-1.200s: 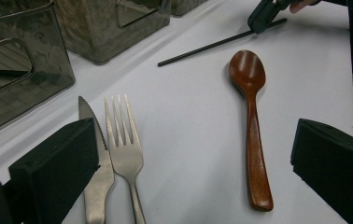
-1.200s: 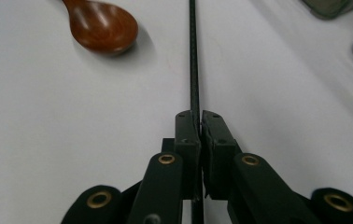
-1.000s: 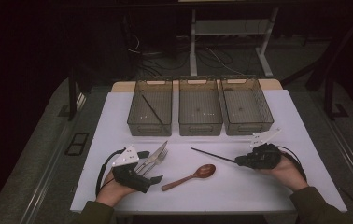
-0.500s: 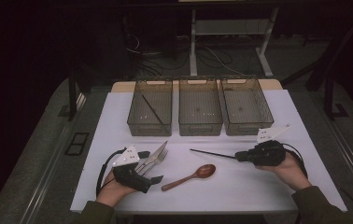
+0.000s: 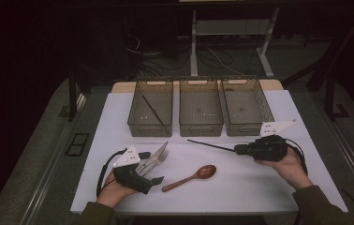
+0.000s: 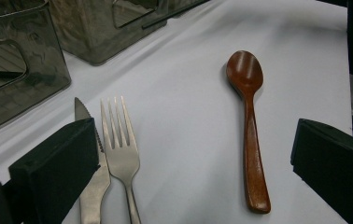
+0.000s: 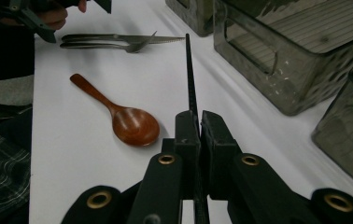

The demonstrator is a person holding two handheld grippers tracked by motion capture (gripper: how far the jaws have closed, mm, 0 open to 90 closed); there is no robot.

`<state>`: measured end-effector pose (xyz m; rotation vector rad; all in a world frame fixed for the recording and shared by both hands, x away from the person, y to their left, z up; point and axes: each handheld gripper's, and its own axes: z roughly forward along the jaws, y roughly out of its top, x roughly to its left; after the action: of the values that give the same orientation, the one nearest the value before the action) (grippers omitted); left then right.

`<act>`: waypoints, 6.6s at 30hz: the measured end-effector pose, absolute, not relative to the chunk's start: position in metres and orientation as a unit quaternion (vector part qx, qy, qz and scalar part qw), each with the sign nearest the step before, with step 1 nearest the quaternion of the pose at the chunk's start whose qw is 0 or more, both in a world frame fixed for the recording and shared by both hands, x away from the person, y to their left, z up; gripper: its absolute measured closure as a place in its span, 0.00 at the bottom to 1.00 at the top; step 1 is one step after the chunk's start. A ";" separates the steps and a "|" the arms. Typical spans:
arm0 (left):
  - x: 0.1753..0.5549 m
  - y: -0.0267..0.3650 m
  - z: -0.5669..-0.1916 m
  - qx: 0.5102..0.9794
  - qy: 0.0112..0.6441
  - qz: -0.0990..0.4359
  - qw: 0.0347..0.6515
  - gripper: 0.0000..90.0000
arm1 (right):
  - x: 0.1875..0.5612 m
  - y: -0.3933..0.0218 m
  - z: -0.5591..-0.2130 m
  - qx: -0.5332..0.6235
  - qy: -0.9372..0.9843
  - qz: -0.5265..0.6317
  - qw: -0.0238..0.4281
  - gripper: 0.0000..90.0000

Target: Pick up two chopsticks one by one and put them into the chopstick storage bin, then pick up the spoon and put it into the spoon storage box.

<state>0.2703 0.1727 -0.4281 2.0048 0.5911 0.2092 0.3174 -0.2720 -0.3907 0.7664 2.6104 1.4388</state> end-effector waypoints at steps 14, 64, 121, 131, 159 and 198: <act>0.271 0.172 -0.428 0.829 0.243 0.085 0.496 0.00 | 0.330 -0.258 -0.372 0.268 0.831 0.484 0.056 0.94; 0.271 0.172 -0.427 0.827 0.238 0.079 0.504 0.00 | 0.427 -0.122 -0.353 0.343 0.814 0.459 0.097 0.94; 0.269 0.170 -0.425 0.820 0.233 0.073 0.517 0.00 | 0.477 -0.010 -0.375 0.363 0.840 0.391 0.096 0.72; 0.270 0.171 -0.426 0.823 0.235 0.072 0.513 0.00 | 0.460 -0.029 -0.365 0.318 0.843 0.426 0.080 0.51; 0.271 0.171 -0.427 0.822 0.243 0.075 0.509 0.00 | 0.392 -0.121 -0.361 0.273 0.840 0.461 0.082 0.27; 0.270 0.170 -0.426 0.826 0.245 0.082 0.501 0.00 | 0.300 -0.255 -0.414 0.330 0.794 0.499 0.107 0.18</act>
<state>0.2700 0.1700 -0.4262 1.9958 0.5922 0.1984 0.3002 -0.2551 -0.4136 0.9718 2.3388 1.4680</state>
